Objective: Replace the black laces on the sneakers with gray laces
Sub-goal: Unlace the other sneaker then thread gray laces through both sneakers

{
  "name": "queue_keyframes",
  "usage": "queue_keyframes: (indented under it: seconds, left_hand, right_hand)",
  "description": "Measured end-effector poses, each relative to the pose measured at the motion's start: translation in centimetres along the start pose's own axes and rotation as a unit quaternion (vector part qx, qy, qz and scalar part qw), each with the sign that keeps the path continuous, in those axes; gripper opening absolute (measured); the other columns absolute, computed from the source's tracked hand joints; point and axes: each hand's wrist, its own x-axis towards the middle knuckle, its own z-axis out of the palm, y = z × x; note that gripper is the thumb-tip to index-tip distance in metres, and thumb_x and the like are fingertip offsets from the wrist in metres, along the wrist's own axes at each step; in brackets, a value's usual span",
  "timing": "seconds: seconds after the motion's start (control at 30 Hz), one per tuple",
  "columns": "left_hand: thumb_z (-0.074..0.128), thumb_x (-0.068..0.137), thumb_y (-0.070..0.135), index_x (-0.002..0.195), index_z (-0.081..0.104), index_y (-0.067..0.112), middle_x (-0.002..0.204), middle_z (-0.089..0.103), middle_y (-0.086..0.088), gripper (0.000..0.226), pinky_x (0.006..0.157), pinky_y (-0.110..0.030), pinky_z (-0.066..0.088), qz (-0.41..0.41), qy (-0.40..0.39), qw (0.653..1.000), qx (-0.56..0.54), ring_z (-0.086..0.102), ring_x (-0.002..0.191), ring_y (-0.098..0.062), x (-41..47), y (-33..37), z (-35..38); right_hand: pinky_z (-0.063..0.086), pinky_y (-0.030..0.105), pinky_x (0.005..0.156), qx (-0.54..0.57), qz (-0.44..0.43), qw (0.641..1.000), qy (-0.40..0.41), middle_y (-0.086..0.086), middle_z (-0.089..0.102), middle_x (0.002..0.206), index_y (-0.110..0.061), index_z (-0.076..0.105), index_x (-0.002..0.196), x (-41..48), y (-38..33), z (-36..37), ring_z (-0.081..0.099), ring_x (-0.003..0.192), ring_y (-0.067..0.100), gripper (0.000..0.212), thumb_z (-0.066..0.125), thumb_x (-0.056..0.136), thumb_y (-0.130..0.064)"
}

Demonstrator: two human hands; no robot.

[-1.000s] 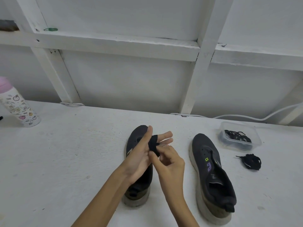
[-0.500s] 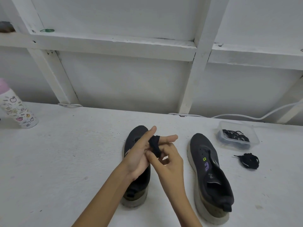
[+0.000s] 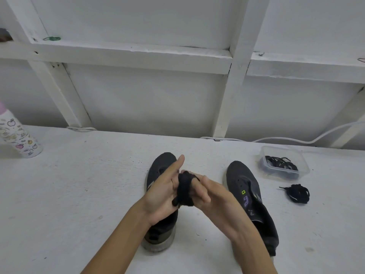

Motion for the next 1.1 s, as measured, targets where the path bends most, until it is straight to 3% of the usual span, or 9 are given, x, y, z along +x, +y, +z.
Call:
queue_keyframes:
  seconds: [0.07, 0.13, 0.33, 0.4, 0.47, 0.57, 0.73, 0.93, 1.1]
  left_hand:
    - [0.016, 0.096, 0.058, 0.062, 0.072, 0.012, 0.068, 0.067, -0.01, 0.079, 0.091, -0.039, 0.04, -0.014, -0.021, 0.998, 0.054, 0.055, 0.081, -0.031, -0.1, -0.2, 0.1]
    - [0.014, 0.096, 0.06, 0.058, 0.072, 0.015, 0.062, 0.065, -0.009, 0.082, 0.093, -0.045, 0.037, -0.027, -0.016, 0.996, 0.079, 0.054, 0.078, -0.03, 0.0, -0.6, -0.2]
    - [0.026, 0.094, 0.061, 0.041, 0.057, 0.007, 0.05, 0.059, -0.009, 0.081, 0.107, -0.054, 0.034, -0.056, 0.027, 0.992, 0.107, 0.059, 0.064, -0.024, -0.1, -0.9, 0.6]
    - [0.033, 0.094, 0.057, 0.038, 0.053, 0.006, 0.044, 0.055, -0.009, 0.079, 0.097, -0.048, 0.043, -0.032, 0.053, 0.993, 0.099, 0.059, 0.058, -0.024, 0.0, -0.9, 1.1]
    - [0.043, 0.095, 0.053, 0.036, 0.048, 0.007, 0.04, 0.049, -0.01, 0.075, 0.078, -0.038, 0.048, 0.006, 0.077, 0.992, 0.096, 0.057, 0.052, -0.024, 0.5, -0.9, 1.6]
    - [0.053, 0.093, 0.041, 0.036, 0.042, 0.009, 0.038, 0.045, -0.009, 0.066, 0.059, -0.028, 0.044, 0.041, 0.126, 0.987, 0.094, 0.053, 0.047, -0.022, 1.7, -1.2, 2.8]
    - [0.066, 0.082, 0.036, 0.038, 0.045, 0.015, 0.045, 0.05, -0.008, 0.053, 0.05, -0.02, 0.045, 0.082, 0.183, 0.977, 0.075, 0.049, 0.042, -0.016, 4.9, -0.6, 5.1]
    - [0.062, 0.089, 0.042, 0.058, 0.047, 0.013, 0.054, 0.052, 0.001, 0.045, 0.057, -0.021, 0.049, 0.086, 0.153, 0.982, 0.064, 0.051, 0.049, -0.012, 10.4, -0.5, 8.5]
    - [0.051, 0.097, 0.042, 0.082, 0.061, 0.01, 0.071, 0.061, 0.002, 0.036, 0.079, -0.024, 0.052, 0.031, 0.062, 0.994, 0.085, 0.06, 0.073, -0.01, 16.3, -3.1, 10.1]
  right_hand:
    - [0.04, 0.03, 0.08, -0.04, 0.006, 0.999, -0.017, 0.021, 0.051, 0.073, -0.012, 0.071, 0.098, -0.1, -0.4, -0.1, 0.041, 0.073, 0.027, 0.026, 0.057, 0.093, -0.033]
    - [0.041, 0.028, 0.068, -0.061, 0.012, 0.998, -0.025, 0.002, 0.059, 0.061, 0.003, 0.061, 0.116, -0.2, -0.8, -0.3, 0.049, 0.058, 0.017, 0.037, 0.059, 0.09, -0.024]
    - [0.046, 0.022, 0.056, -0.115, 0.005, 0.991, -0.068, 0.007, 0.068, 0.066, 0.011, 0.049, 0.108, -0.3, -1.3, -0.5, 0.06, 0.053, 0.014, 0.039, 0.061, 0.088, -0.02]
    - [0.046, 0.021, 0.056, -0.128, -0.012, 0.99, -0.06, 0.009, 0.068, 0.068, 0.015, 0.046, 0.104, -0.4, -1.3, -0.7, 0.061, 0.054, 0.016, 0.041, 0.061, 0.089, -0.019]
    - [0.046, 0.021, 0.056, -0.143, -0.042, 0.988, -0.039, 0.01, 0.068, 0.07, 0.017, 0.045, 0.102, -0.5, -1.4, -1.0, 0.062, 0.055, 0.017, 0.034, 0.056, 0.093, -0.014]
    - [0.046, 0.022, 0.058, -0.17, -0.087, 0.982, 0.002, 0.01, 0.067, 0.071, 0.016, 0.048, 0.098, -0.9, -2.2, -1.5, 0.06, 0.056, 0.018, 0.028, 0.054, 0.096, -0.011]
    - [0.05, 0.024, 0.072, -0.154, -0.108, 0.98, 0.069, 0.01, 0.066, 0.083, 0.007, 0.058, 0.096, -2.3, -4.6, -3.2, 0.059, 0.07, 0.016, 0.022, 0.062, 0.092, -0.014]
    - [0.056, 0.038, 0.085, -0.083, -0.119, 0.971, 0.189, 0.013, 0.067, 0.107, -0.001, 0.059, 0.117, -5.0, -7.4, -6.6, 0.066, 0.097, 0.023, 0.036, 0.068, 0.083, -0.011]
    - [0.058, 0.028, 0.072, -0.048, -0.16, 0.912, 0.374, 0.018, 0.069, 0.107, -0.005, 0.061, 0.113, -6.5, -7.7, -11.2, 0.069, 0.097, 0.03, 0.03, 0.068, 0.084, 0.0]
